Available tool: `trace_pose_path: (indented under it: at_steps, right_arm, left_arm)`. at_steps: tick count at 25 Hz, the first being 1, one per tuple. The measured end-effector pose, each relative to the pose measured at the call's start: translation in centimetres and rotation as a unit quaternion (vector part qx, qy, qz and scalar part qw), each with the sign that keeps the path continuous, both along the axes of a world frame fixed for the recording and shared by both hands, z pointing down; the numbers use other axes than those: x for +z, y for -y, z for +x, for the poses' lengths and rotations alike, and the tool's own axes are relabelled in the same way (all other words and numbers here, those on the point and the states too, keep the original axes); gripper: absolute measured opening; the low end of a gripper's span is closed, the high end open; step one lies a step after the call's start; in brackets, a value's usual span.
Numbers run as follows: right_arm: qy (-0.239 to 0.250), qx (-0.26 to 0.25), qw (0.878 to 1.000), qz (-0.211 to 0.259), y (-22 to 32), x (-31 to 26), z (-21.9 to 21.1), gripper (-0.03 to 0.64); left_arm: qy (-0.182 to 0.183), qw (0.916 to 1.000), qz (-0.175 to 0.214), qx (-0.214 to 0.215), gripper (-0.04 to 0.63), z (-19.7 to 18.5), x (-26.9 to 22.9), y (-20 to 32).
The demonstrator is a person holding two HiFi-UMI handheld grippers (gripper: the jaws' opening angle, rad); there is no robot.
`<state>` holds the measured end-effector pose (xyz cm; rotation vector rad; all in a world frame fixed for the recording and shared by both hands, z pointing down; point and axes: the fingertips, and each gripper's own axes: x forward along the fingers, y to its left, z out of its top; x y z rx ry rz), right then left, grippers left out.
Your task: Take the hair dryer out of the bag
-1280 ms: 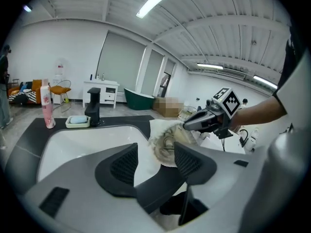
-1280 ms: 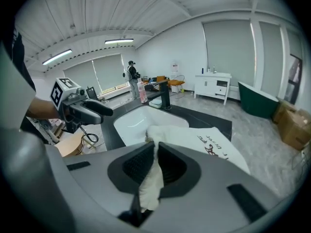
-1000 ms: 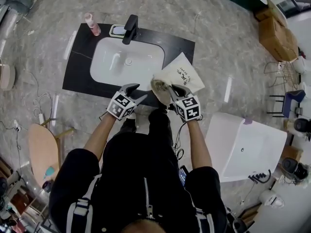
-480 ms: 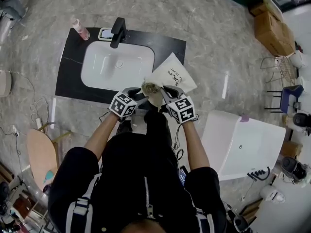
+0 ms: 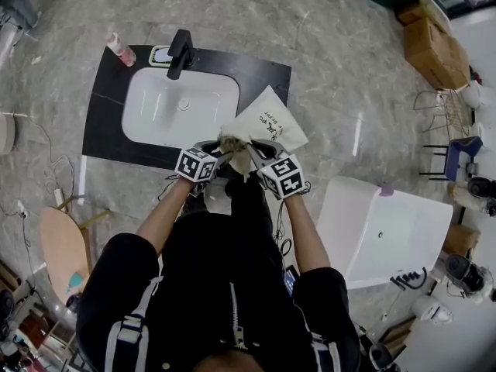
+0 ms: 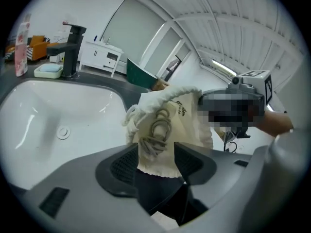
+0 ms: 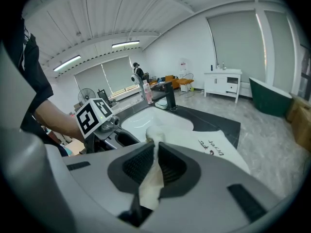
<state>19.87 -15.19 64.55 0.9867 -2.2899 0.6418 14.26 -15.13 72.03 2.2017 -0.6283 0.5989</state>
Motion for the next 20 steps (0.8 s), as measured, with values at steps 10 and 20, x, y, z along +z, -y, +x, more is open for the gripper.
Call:
trace_pose_path:
  at_steps: [10,20]
  right_arm:
    - [0.001,-0.008,1.0,-0.008,0.0,0.2,0.1,0.041]
    - [0.0,-0.004,1.0,-0.014,-0.2,0.9,0.1,0.041]
  left_arm:
    - [-0.048,0.9938,-0.08,-0.06,0.23,0.6,1.8,0.8]
    - [-0.113,0.9671,-0.184,-0.135,0.141,1.4,3.4,0.5]
